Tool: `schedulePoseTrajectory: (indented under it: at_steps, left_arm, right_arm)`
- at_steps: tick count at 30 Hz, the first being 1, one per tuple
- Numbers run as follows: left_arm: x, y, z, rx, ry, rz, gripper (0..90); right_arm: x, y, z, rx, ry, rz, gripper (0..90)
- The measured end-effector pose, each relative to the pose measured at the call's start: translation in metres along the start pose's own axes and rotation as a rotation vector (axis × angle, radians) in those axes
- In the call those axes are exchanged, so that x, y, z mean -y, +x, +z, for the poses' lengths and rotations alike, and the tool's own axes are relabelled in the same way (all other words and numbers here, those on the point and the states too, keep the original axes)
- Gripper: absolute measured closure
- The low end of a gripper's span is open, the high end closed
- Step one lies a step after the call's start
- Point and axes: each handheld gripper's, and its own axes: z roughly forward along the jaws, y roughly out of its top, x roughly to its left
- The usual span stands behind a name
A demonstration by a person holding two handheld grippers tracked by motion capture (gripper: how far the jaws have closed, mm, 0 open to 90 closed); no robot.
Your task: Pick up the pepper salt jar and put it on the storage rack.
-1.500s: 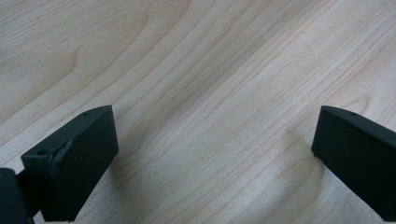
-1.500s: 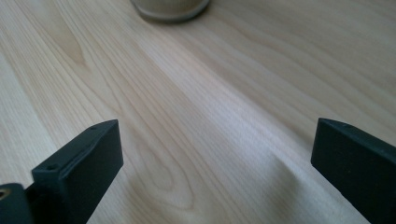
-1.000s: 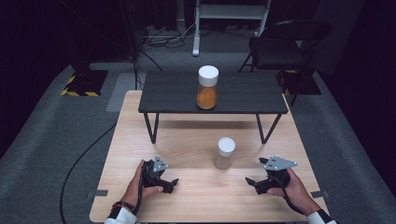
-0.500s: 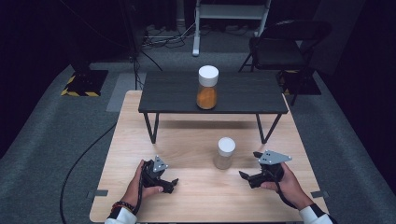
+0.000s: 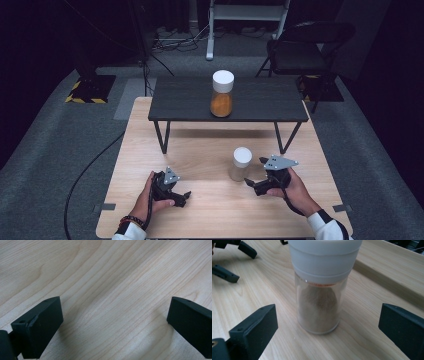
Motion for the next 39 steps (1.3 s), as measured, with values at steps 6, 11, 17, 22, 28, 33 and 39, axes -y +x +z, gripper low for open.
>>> schedulePoseTrajectory:
  at_steps: [6,11,17,22,28,33,39]
  left_arm:
    - [0.0,0.0,0.0,0.0,0.0,0.0,0.4]
    - [0.0,0.0,0.0,0.0,0.0,0.0,0.4]
    - [0.0,0.0,0.0,0.0,0.0,0.0,0.4]
    - [0.0,0.0,0.0,0.0,0.0,0.0,0.4]
    - [0.0,0.0,0.0,0.0,0.0,0.0,0.4]
    - [0.0,0.0,0.0,0.0,0.0,0.0,0.3]
    - [0.0,0.0,0.0,0.0,0.001,0.003,0.4]
  right_arm:
    - [-0.002,-0.001,0.01,-0.015,-0.016,0.015,2.9]
    - [-0.002,-0.003,0.017,-0.021,-0.027,0.031,4.2]
    - [-0.002,-0.006,0.026,-0.03,-0.058,0.064,5.9]
    - [0.0,-0.009,0.034,-0.06,-0.082,0.093,8.4]
    - [0.006,-0.011,0.041,-0.052,-0.117,0.131,18.9]
    - [0.01,-0.009,0.045,-0.052,-0.152,0.132,25.0]
    - [0.012,0.0,0.049,-0.026,-0.183,0.086,33.0]
